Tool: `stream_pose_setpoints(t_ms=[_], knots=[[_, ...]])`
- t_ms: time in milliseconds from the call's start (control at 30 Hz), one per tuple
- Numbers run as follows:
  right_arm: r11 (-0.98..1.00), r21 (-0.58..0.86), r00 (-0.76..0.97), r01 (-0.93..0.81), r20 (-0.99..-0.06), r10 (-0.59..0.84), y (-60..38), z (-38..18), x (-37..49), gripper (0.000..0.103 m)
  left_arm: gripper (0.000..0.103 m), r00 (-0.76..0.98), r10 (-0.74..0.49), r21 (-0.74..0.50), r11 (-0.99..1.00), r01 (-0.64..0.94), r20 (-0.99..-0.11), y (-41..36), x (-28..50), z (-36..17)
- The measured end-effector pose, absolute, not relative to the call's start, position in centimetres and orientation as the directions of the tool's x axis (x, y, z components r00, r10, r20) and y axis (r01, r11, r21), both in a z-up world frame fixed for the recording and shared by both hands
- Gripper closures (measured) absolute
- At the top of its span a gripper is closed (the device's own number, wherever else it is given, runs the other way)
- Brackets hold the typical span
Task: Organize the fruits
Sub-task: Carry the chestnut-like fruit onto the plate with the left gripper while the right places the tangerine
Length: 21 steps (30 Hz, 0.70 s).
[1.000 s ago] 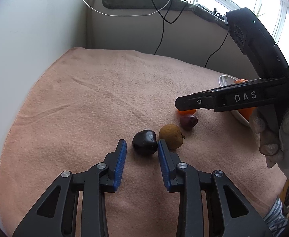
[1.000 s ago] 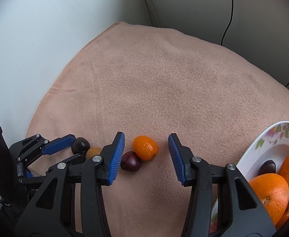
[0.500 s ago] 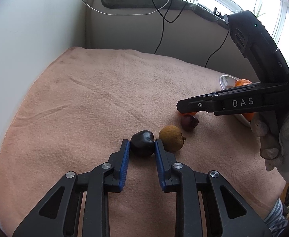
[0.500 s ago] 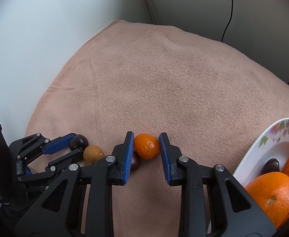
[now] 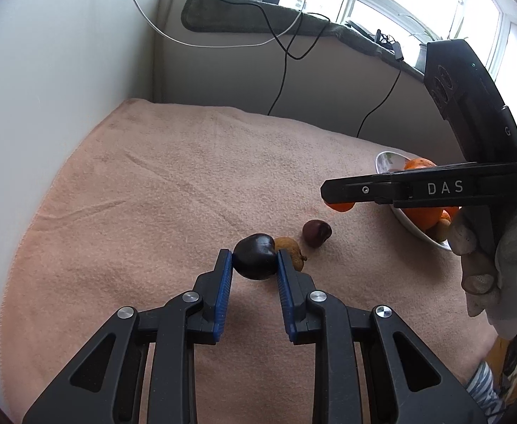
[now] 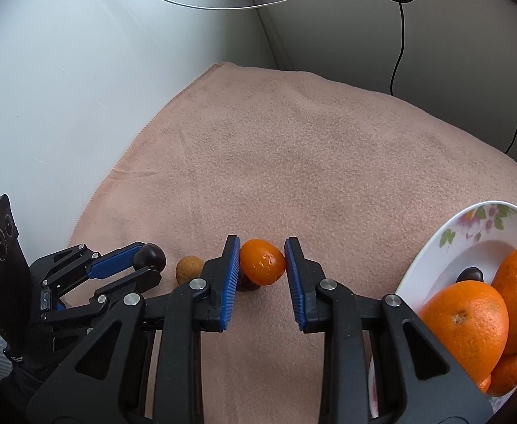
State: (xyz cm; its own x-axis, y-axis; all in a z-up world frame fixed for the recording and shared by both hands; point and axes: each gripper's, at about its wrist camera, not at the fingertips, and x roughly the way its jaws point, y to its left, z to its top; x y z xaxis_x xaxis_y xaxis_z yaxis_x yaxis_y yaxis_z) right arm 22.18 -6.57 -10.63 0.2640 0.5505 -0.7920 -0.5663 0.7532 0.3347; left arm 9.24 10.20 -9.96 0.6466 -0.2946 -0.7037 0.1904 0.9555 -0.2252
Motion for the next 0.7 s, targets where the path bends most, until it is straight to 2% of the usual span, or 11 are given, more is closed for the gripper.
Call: stream_pose_setpoints(t_ms=[700], knots=[[0.785,0.367,0.399,-0.499,-0.707,0.584,-16.4,-5.7,21.5,0.076,0.079,0.647,-0.409,-0.244,0.911,0.333,-0.644,2.5,7.9,-6.5]])
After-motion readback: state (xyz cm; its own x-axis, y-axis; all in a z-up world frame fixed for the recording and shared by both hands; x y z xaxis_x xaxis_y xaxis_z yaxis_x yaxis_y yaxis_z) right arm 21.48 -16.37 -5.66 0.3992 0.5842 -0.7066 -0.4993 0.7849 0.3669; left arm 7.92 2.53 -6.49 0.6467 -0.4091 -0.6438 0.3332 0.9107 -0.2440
